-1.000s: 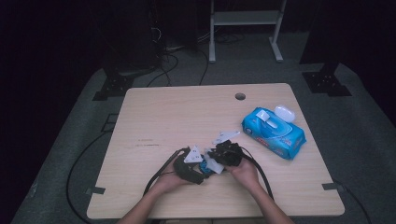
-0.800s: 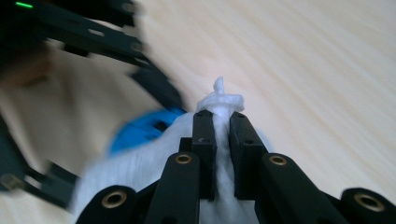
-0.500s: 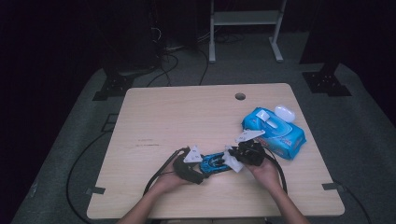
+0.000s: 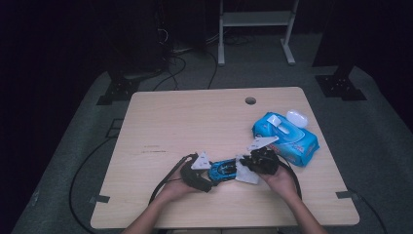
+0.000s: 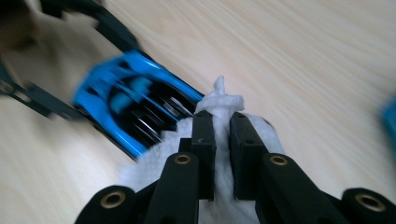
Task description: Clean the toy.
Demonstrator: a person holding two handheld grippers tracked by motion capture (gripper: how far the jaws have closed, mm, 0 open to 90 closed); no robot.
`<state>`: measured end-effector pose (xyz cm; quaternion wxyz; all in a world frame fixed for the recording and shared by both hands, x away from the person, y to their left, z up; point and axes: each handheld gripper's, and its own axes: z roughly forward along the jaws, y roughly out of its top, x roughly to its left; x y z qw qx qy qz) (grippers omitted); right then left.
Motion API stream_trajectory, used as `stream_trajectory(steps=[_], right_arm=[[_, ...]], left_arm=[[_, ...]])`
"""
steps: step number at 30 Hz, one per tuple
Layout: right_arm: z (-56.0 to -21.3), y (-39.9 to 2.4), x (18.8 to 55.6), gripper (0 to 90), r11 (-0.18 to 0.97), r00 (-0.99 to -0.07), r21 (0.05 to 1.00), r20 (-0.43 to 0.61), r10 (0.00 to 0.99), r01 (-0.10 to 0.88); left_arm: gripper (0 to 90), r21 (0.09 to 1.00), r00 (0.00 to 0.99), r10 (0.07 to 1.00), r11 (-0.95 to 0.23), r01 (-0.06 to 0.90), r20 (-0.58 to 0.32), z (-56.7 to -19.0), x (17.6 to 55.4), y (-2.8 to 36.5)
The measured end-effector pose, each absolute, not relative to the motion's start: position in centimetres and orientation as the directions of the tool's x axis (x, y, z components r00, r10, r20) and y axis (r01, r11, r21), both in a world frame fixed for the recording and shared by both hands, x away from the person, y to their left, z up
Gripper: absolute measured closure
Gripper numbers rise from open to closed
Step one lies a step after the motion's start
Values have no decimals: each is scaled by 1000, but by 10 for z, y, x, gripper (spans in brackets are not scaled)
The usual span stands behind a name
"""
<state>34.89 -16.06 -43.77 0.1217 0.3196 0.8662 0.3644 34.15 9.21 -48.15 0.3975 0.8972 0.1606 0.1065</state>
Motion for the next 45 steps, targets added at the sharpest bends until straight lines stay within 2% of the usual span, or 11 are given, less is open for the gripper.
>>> stream_trajectory(steps=[4,7,10,14,19,25,34,37,45], right_arm=[[-437,-153,352,812,549,-783,701,22,621,455],[-435,-169,351,811,525,-768,699,53,639,485],[-437,-187,346,806,483,-762,701,133,634,524],[-445,-198,341,808,426,-740,715,189,646,554],[-446,-196,337,810,449,-748,725,137,649,522],[-449,-197,334,813,438,-746,736,134,653,516],[-449,-195,331,814,447,-745,740,108,658,502],[-449,-195,331,815,453,-747,741,99,657,497],[-449,-194,329,815,467,-753,742,77,654,481]], left_arm=[[254,745,926,371,-635,201,66,-481,341,93],[254,746,929,366,-634,201,61,-481,342,93],[254,750,928,367,-630,203,58,-482,342,93],[253,743,926,372,-636,208,58,-481,342,92],[213,753,931,364,-619,225,21,-479,345,96],[208,791,922,384,-552,264,-39,-471,350,105],[309,793,893,438,-505,341,-106,-471,356,106],[317,780,875,467,-497,380,-128,-474,359,109],[308,770,864,453,-462,440,-221,-475,363,108]])
